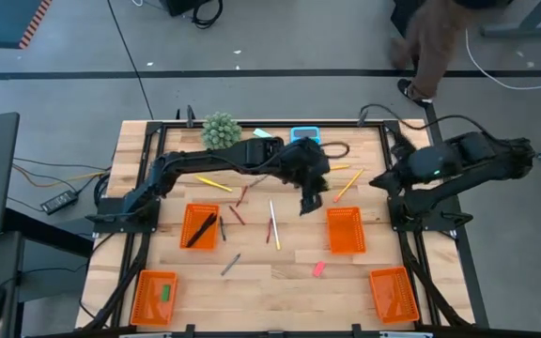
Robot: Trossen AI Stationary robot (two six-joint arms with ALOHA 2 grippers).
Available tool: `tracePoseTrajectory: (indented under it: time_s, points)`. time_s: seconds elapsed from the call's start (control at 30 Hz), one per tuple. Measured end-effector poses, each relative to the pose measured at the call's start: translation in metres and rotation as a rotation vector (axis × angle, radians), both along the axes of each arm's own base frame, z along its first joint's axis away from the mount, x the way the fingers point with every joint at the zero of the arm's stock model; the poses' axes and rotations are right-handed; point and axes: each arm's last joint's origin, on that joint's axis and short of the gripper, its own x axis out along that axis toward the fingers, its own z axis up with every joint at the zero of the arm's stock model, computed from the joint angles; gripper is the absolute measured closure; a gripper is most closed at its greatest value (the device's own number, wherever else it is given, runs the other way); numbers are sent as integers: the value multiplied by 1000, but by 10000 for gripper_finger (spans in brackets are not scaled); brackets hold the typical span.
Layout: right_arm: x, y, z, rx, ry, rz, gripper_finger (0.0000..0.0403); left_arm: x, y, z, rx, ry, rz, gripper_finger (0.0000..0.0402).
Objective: Sort crayons/erasers/pens/pencils in bins
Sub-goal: Put the yellow eraser into the bottom left orange basket
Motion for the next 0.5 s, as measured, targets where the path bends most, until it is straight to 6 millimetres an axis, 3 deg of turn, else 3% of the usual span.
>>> tracePoseTrajectory:
  time_s: [0.23, 0.5]
  points:
    - [16, 4, 21, 44, -260, 36, 248, 4, 0, 14, -45, -127, 28, 315]
    - [16, 7, 17, 20, -203, 147, 248, -17, 6, 31, -79, -78, 72, 315]
